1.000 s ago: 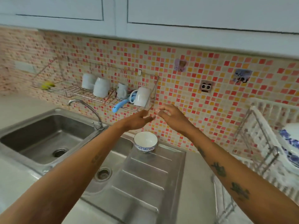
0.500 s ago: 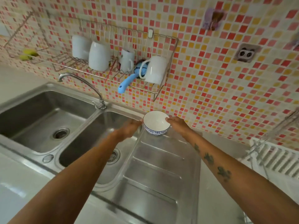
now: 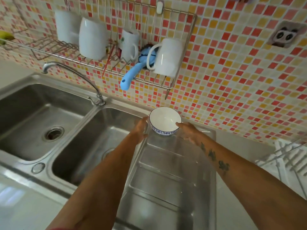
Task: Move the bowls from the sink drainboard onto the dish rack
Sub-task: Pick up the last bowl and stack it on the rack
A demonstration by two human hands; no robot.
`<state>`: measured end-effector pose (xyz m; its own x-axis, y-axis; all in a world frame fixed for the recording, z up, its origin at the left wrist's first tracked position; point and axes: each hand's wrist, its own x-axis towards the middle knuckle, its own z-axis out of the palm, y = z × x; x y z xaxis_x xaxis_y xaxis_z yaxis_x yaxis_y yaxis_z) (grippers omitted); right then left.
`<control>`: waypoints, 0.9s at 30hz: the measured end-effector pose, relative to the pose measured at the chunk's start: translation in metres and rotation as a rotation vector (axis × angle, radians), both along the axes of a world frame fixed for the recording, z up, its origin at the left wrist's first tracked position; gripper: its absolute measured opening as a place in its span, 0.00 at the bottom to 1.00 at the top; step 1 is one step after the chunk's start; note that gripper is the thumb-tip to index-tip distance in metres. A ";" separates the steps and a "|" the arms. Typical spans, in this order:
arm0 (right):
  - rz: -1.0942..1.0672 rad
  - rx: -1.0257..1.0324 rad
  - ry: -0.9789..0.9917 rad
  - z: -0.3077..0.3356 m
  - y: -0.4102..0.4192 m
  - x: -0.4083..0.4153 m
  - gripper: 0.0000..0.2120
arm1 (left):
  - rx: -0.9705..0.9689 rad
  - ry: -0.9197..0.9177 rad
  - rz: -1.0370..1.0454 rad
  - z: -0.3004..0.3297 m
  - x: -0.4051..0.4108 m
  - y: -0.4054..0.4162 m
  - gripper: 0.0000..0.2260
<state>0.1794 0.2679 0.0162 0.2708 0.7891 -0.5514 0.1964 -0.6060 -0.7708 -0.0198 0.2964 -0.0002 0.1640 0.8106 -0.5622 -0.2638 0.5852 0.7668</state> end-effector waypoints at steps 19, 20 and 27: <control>-0.272 0.109 0.366 -0.054 0.013 -0.016 0.27 | 0.232 -0.032 -0.116 -0.036 0.028 0.006 0.30; -0.292 0.135 0.389 -0.056 0.012 -0.015 0.27 | 0.235 -0.027 -0.097 -0.037 0.030 0.006 0.30; -0.400 0.298 0.445 -0.030 -0.014 -0.007 0.30 | 0.305 0.006 -0.029 -0.013 0.048 -0.020 0.35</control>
